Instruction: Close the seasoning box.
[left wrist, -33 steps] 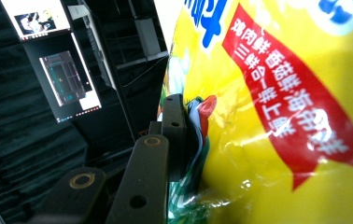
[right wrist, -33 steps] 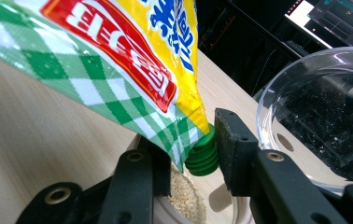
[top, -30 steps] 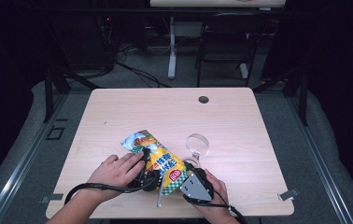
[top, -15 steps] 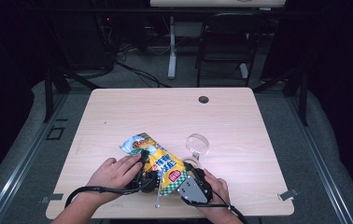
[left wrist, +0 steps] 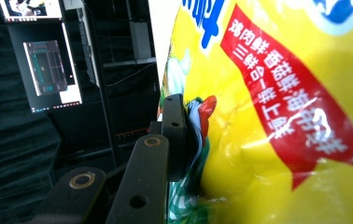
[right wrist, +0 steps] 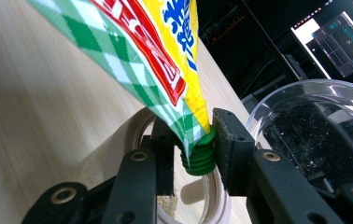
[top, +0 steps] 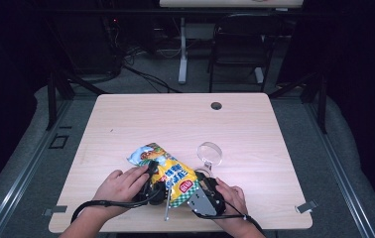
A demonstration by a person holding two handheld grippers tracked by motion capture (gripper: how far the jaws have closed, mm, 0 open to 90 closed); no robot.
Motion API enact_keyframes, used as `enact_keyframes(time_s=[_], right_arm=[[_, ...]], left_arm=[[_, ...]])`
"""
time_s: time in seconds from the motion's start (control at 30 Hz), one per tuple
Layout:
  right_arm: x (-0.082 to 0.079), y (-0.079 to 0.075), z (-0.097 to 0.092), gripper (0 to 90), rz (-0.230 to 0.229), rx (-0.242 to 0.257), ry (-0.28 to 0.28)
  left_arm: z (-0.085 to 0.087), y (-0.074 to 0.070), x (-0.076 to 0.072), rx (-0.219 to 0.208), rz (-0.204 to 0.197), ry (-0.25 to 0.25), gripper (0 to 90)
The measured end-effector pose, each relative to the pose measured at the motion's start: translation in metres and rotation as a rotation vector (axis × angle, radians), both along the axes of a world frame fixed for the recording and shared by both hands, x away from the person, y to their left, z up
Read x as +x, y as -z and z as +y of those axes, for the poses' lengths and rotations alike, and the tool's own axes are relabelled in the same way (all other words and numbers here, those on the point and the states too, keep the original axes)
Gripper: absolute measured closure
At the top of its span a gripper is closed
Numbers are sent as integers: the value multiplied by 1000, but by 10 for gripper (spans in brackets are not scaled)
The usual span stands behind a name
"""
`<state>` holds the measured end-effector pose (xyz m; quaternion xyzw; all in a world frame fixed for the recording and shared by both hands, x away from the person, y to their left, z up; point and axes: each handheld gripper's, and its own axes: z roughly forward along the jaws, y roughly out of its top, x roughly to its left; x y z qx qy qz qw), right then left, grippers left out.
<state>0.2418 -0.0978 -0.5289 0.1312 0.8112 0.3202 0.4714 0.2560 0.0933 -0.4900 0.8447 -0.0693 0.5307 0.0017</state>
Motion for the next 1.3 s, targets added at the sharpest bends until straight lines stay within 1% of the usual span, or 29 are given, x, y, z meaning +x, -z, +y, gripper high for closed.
enact_keyframes(time_s=[0.07, 0.1, 0.13, 0.17, 0.2, 0.27, 0.3, 0.33, 0.37, 0.4, 0.43, 0.47, 0.5, 0.57, 0.6, 0.63, 0.67, 0.7, 0.8, 0.87, 0.97, 1.07, 1.17, 1.3], right_arm=[[0, 0, 0, 705, -2, 2, -5], [0, 0, 0, 705, -2, -7, -6], [0, -1, 1, 705, -4, -19, -5], [0, -2, 1, 705, -8, -31, -7], [0, -2, 1, 705, -9, -23, -10], [0, -2, 2, 705, -17, -35, -10], [0, -3, 2, 706, -19, -45, -11], [0, -3, 3, 705, -24, -43, -15], [0, -4, 3, 705, -28, -55, -16], [-1, -4, 3, 706, -33, -64, -17], [-1, -5, 4, 706, -38, -67, -18], [-1, -6, 4, 706, -38, -86, -19], [-1, -6, 5, 706, -45, -85, -22], [-2, -7, 5, 706, -54, -110, -23], [-2, -7, 6, 706, -57, -110, -27], [-2, -8, 6, 706, -55, -121, -28], [-2, -9, 6, 706, -60, -127, -29], [-2, -9, 6, 706, -64, -131, -30], [-1, -10, 7, 707, -77, -159, -40], [-1, -11, 7, 707, -84, -167, -44], [-2, -12, 8, 706, -97, -194, -48], [-2, -13, 9, 706, -94, -210, -50], [-2, -13, 10, 706, -96, -223, -55], [-2, -13, 11, 706, -107, -252, -55]], left_arm=[[1, 1, 0, -13, 6, -7, 814], [2, 2, 0, -15, 10, -7, 813], [3, 3, 0, -36, 9, -3, 814], [3, 4, 0, -48, 10, -7, 813], [4, 4, 0, -56, 13, -9, 813], [6, 6, 0, -82, 16, -13, 813], [6, 7, 0, -86, 16, -11, 813], [7, 7, 0, -95, 21, -16, 813], [8, 8, 0, -107, 19, -15, 812], [8, 8, 0, -110, 8, -9, 812], [9, 9, -1, -123, 17, -18, 812], [10, 9, -1, -132, 20, -20, 812], [10, 10, -1, -138, 22, -19, 812], [11, 11, -1, -151, 14, -14, 811], [12, 11, -1, -157, 12, -15, 811], [12, 12, -1, -164, 13, -17, 810], [13, 13, -2, -173, 21, -25, 809], [13, 13, -2, -174, 21, -27, 809], [14, 15, -2, -204, 22, -29, 808], [15, 16, -2, -223, 26, -32, 807], [16, 19, -3, -242, 31, -40, 805], [17, 21, -3, -263, 38, -40, 804], [17, 23, -3, -274, 50, -47, 803], [18, 26, -4, -302, 55, -52, 801]])
